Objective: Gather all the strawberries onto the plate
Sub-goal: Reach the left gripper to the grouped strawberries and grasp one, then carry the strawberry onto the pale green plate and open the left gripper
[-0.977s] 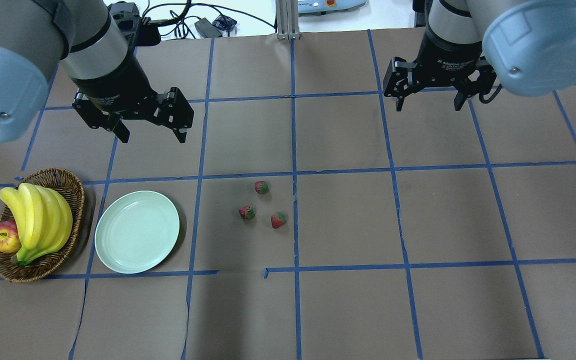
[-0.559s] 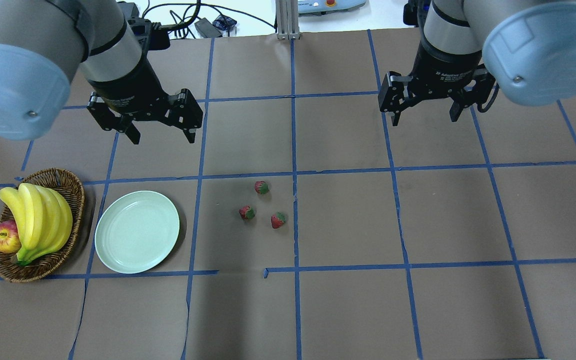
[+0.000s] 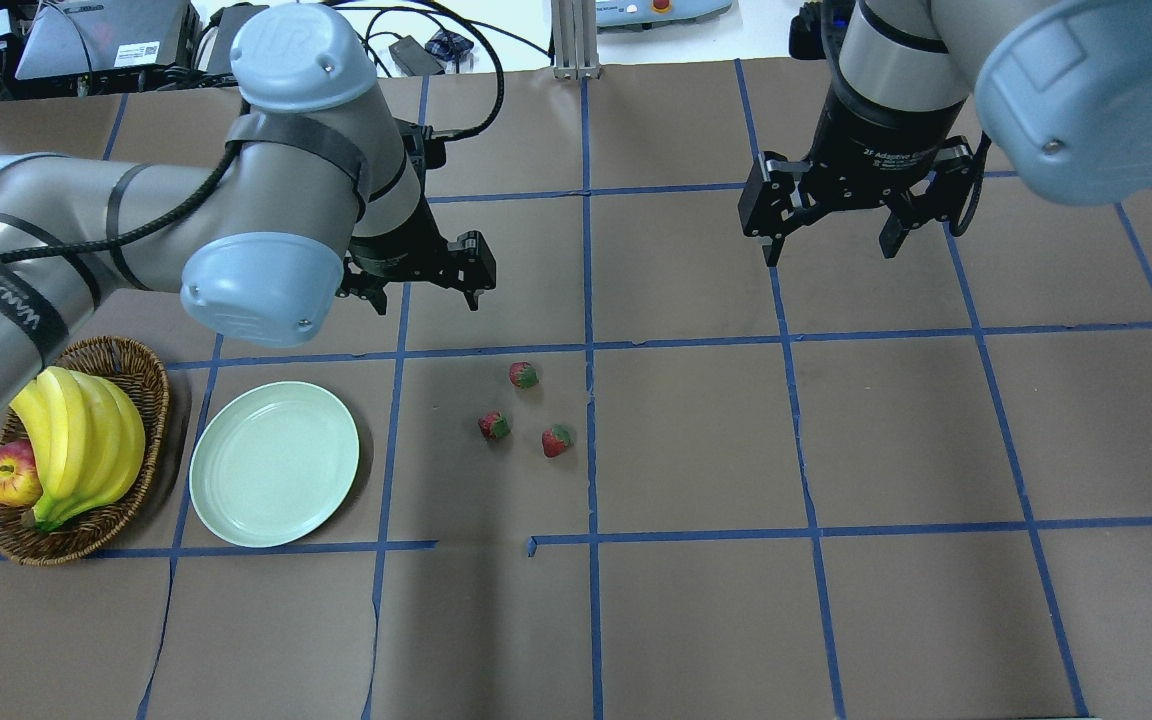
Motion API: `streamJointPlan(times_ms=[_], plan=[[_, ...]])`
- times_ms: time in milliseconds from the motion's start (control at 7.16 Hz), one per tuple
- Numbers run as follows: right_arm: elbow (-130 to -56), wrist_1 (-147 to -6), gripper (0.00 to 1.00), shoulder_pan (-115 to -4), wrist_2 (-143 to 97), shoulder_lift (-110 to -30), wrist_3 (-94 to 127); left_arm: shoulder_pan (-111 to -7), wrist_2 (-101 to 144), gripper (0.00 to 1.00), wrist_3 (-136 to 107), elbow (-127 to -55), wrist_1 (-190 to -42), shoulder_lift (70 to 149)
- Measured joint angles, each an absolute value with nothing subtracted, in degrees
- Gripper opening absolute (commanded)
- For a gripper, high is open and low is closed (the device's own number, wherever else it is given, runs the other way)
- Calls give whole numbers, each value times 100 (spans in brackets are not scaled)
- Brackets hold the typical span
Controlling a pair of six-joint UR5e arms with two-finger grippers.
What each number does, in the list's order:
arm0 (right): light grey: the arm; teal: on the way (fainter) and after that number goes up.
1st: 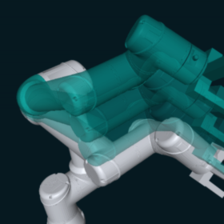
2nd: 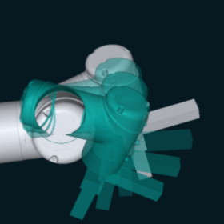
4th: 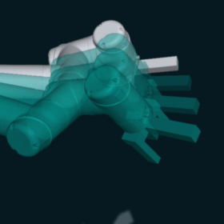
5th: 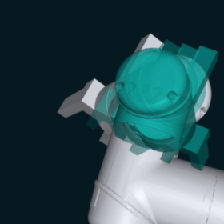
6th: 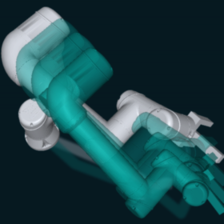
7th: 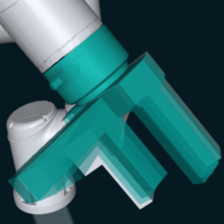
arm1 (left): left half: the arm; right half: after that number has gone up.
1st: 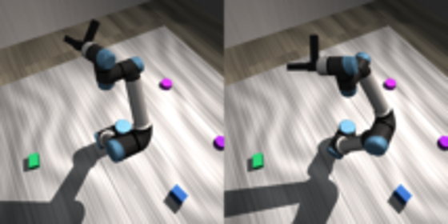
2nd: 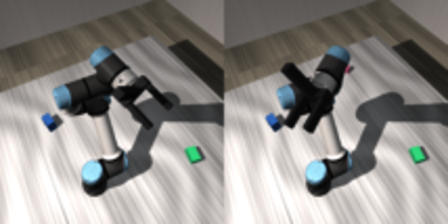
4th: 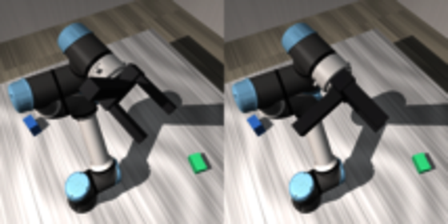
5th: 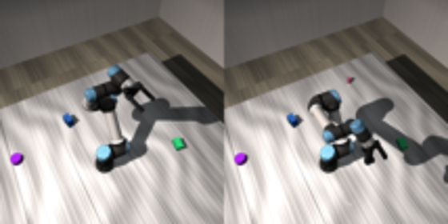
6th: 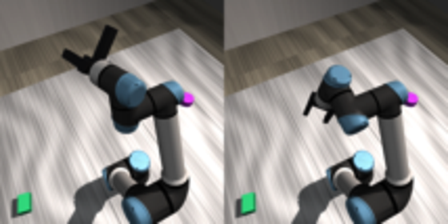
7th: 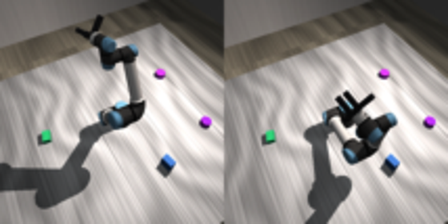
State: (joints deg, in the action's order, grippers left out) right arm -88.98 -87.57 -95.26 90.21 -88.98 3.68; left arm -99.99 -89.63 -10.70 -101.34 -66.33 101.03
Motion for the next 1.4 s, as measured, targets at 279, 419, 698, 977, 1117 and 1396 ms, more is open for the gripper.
streamJointPlan(times_ms=[279, 419, 698, 977, 1117, 1396], plan=[[-8881, -8823, 100, -9530, 8999, -8893, 384, -10120, -8812, 84, -1187, -10491, -6049, 10559], [-8880, -8830, 100, -9533, 8994, -8893, 386, -10226, -8817, 84, -1214, -10784, -5723, 10708], [-8888, -8827, 100, -9536, 8992, -8894, 387, -10354, -8848, 83, -1232, -11536, -4820, 10839], [-8888, -8830, 100, -9536, 8993, -8894, 387, -10379, -8875, 32, -1265, -11965, -4263, 10864], [-8892, -8830, 100, -9536, 8995, -8895, 387, -10384, -8879, 3, -1310, -12009, -4190, 10866], [-8894, -8831, 100, -9536, 8998, -8895, 385, -10388, -8872, 0, -1303, -11972, -4148, 10866]])
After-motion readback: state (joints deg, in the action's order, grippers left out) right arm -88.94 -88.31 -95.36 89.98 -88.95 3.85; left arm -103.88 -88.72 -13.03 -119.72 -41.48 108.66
